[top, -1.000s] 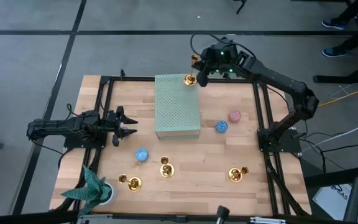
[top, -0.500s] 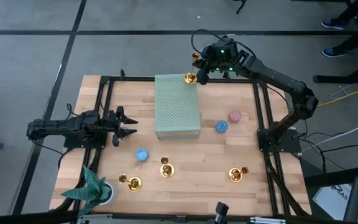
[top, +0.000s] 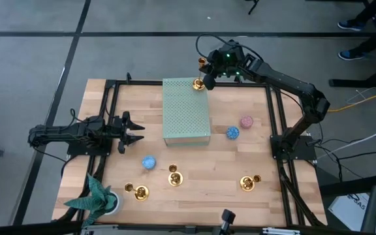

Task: Pick & Place candle stick holders
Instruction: Put the gold candle holder on the shelf, then align the gold candle holder with the other gold candle holder on the shelf

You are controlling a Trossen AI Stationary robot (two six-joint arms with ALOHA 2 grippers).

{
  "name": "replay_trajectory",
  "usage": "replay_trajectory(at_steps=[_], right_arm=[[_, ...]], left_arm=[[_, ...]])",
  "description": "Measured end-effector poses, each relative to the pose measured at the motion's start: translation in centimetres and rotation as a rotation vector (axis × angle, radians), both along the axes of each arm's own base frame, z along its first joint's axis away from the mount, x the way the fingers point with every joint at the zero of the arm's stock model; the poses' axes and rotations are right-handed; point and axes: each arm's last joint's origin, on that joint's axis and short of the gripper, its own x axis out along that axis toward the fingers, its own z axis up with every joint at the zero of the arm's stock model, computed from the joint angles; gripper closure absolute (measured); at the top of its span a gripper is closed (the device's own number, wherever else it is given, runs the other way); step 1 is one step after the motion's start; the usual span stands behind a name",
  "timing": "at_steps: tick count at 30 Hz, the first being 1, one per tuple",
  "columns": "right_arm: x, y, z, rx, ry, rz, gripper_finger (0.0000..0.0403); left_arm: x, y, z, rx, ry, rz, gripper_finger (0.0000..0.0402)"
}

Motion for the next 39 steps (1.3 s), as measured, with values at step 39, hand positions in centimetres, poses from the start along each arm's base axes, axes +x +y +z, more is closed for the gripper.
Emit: replay_trajectory(at_steps=[39], right_arm=[[-0.5, 1.0, -0.7, 0.147, 0.068, -0.023, 0.026]], left_arm=[[0.0, 0.0, 0.0, 0.0, 0.0, 0.0, 0.0201]])
